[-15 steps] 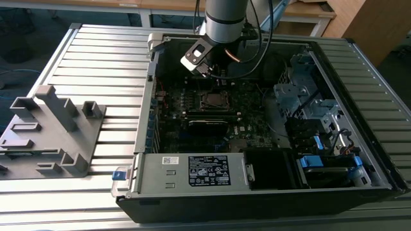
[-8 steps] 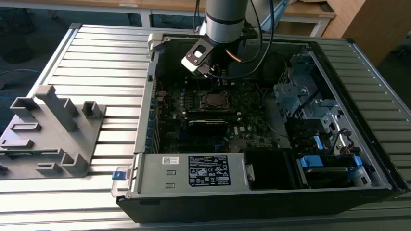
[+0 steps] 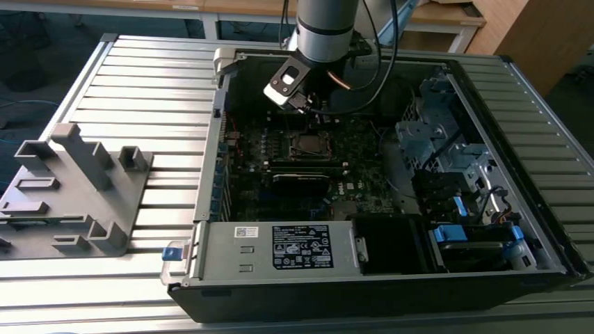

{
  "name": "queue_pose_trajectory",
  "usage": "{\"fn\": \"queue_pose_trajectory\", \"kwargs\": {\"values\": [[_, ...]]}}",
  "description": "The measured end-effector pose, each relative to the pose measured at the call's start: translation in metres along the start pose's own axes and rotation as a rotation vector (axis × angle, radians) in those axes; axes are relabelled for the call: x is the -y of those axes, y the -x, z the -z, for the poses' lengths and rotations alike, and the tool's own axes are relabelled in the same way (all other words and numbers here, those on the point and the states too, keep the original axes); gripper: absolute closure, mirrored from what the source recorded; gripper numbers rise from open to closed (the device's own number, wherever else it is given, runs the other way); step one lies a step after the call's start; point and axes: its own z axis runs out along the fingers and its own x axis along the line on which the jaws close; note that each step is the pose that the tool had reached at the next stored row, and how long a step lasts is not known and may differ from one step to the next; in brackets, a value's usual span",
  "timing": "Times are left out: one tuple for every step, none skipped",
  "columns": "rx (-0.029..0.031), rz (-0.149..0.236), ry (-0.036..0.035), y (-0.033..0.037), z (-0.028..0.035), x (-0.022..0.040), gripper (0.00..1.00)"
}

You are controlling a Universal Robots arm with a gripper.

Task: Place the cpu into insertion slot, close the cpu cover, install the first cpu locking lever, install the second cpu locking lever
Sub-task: 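Close the cpu cover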

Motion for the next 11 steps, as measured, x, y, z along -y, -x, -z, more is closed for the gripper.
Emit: {"fn": "queue_pose_trajectory", "kwargs": {"values": [[-0.0003,0.006,-0.0001,0.0,0.0,0.0,0.89],[-0.0007,0.018,-0.0005,0.0,0.0,0.0,0.89],[-0.0014,0.038,-0.001,0.0,-0.0001,0.0,0.89],[-0.002,0.055,-0.0014,0.0,-0.0001,0.0,0.89],[-0.0022,0.064,-0.0017,0.0,-0.0001,0.0,0.89],[-0.0023,0.065,-0.0017,0.0,-0.0001,0.0,0.89],[-0.0023,0.065,-0.0018,0.0,-0.0001,0.0,0.89],[-0.0023,0.066,-0.0018,0.0,-0.0001,0.0,0.89],[-0.0024,0.066,-0.0018,0.0,-0.0001,0.0,0.89],[-0.0023,0.066,-0.0018,0.0,-0.0001,0.0,0.89],[-0.0023,0.066,-0.0017,0.0,-0.0001,0.0,0.89]]}}
